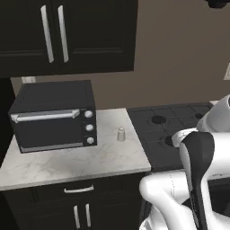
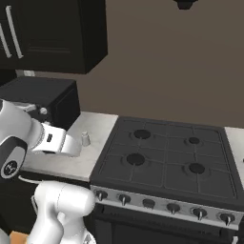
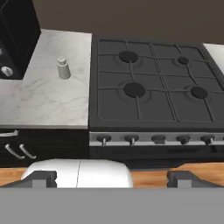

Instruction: Collect the turmeric, ketchup, and shaker from the cabinet and place them next to the stove.

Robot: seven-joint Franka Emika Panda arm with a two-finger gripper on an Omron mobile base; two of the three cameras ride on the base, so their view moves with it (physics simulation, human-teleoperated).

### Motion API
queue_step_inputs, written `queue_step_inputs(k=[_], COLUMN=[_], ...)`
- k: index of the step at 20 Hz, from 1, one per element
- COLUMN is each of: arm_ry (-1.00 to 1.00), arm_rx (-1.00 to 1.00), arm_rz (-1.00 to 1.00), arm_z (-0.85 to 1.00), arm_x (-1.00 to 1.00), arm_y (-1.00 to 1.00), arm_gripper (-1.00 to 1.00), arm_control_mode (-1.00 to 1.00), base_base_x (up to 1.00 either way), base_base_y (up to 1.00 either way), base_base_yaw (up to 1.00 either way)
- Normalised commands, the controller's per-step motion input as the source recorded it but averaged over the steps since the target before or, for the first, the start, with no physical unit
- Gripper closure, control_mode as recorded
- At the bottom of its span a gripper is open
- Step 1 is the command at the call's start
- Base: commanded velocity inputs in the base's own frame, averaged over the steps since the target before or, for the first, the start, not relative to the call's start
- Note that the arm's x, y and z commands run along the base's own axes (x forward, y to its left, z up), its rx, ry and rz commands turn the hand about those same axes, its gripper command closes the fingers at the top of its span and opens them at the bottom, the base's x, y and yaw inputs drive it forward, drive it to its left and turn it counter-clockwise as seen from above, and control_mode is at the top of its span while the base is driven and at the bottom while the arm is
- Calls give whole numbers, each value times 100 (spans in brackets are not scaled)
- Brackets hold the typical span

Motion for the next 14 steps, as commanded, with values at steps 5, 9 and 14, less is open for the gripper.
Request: queue_step_inputs(k=[5,9,14], arm_ry=[0,0,0], arm_rx=[0,0,0], arm_rz=[0,0,0], arm_z=[0,0,0], arm_x=[0,0,0], arm_y=[0,0,0], arm_gripper=[-100,-100,-100], arm_control_mode=[100,100,100], base_base_x=[-91,-84,-33], base_base_y=[10,-1,-30], base_base_yaw=[-9,-27,-44])
